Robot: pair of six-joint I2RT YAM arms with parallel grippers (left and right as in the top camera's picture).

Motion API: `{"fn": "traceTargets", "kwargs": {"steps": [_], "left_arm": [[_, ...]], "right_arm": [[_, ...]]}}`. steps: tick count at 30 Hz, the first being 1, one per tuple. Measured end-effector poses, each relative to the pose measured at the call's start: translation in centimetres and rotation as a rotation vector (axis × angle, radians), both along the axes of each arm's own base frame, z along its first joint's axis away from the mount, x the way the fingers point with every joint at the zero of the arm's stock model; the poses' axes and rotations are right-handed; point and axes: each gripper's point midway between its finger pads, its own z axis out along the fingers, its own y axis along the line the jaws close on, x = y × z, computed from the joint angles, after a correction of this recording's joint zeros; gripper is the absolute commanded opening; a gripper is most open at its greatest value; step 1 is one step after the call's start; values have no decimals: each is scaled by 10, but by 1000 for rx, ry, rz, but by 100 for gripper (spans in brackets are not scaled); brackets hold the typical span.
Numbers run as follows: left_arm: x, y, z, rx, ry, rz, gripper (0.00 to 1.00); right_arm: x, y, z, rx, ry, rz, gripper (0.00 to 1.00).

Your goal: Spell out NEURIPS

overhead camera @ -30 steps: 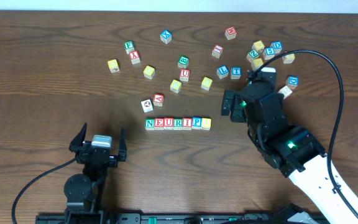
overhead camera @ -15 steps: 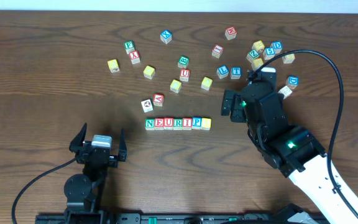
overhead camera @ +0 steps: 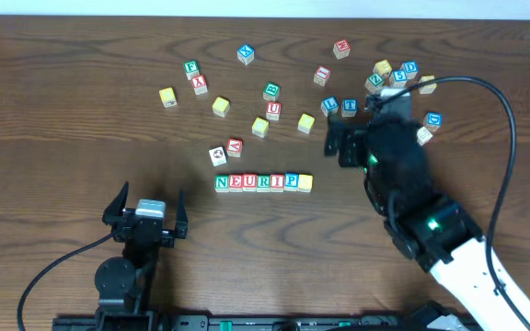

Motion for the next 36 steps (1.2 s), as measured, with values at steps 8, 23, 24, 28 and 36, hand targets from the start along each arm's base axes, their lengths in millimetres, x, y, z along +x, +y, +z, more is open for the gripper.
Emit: {"fn": "traceTargets", "kwargs": {"steps": [8, 23, 24, 28, 36], "left_arm": [[0, 0, 0, -1, 2, 0, 95], [0, 0, 1, 0, 2, 0, 95], [0, 0, 1, 0, 2, 0, 95], [0, 0, 0, -1, 3, 0, 95], [0, 0, 1, 0, 2, 0, 95]], "right_arm": [[-39, -42, 51, 25, -572, 7, 99], [-112, -109, -26, -194, -677, -65, 99], [-109, -109, -37, -201, -634, -57, 99], [-100, -110, -95, -183, -406, -41, 99], [-101, -112, -119, -103, -299, -63, 99]]}}
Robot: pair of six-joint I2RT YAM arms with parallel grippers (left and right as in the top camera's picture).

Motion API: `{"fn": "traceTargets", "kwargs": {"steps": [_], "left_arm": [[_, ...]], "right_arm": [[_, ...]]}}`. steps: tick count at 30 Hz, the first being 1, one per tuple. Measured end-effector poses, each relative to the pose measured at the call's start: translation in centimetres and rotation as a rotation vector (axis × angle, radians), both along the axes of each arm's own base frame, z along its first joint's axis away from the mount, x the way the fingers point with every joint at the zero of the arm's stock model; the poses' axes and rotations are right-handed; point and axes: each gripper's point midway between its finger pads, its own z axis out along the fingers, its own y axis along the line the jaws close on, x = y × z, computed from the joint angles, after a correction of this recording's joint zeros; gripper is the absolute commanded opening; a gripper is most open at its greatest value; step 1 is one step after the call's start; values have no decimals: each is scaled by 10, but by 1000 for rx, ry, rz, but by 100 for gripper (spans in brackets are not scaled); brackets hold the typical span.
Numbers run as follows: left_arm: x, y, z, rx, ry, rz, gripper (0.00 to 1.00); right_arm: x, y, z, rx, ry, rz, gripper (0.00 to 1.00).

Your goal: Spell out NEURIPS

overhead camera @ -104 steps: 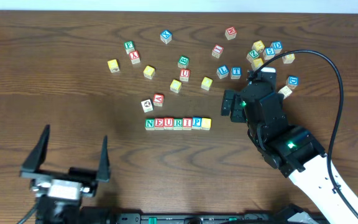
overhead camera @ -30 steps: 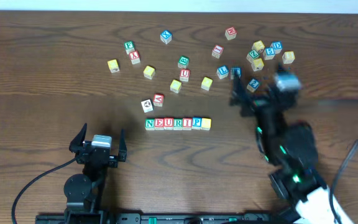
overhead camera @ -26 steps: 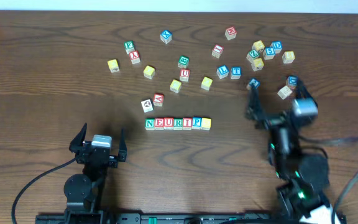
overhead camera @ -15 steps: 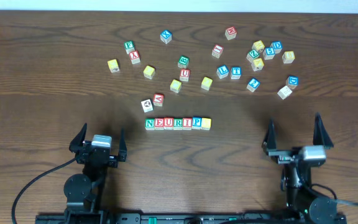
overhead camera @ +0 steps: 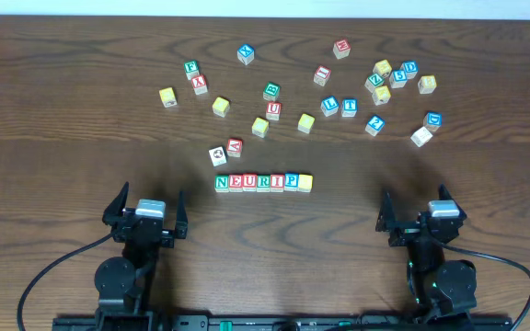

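A row of letter blocks point(overhead camera: 263, 182) reading N, E, U, R, I, P lies across the table's middle. A yellow block point(overhead camera: 305, 182) closes its right end, and I cannot read its top face. My left gripper point(overhead camera: 147, 206) rests near the front left edge, open and holding nothing. At the front right, my right gripper point(overhead camera: 419, 211) is also open and holds nothing. Both are well in front of the row and touch no block.
Several loose letter blocks are scattered across the back. They include a cluster at the right point(overhead camera: 389, 78), a blue block point(overhead camera: 374, 124) and two blocks point(overhead camera: 225, 152) just behind the row's left end. Cables trail from both arm bases.
My right arm was stretched out over the right-hand loose blocks, its gripper just behind the row's right end. Now it is drawn back to the front right. The row and left arm are unchanged.
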Motion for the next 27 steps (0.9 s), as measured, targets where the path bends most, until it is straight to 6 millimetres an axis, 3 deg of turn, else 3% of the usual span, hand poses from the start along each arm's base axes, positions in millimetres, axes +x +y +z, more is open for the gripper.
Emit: {"fn": "traceTargets", "kwargs": {"steps": [27], "left_arm": [[0, 0, 0, 0, 0, 0, 95]], "right_arm": [[0, 0, 0, 19, 1, -1, 99]]}}
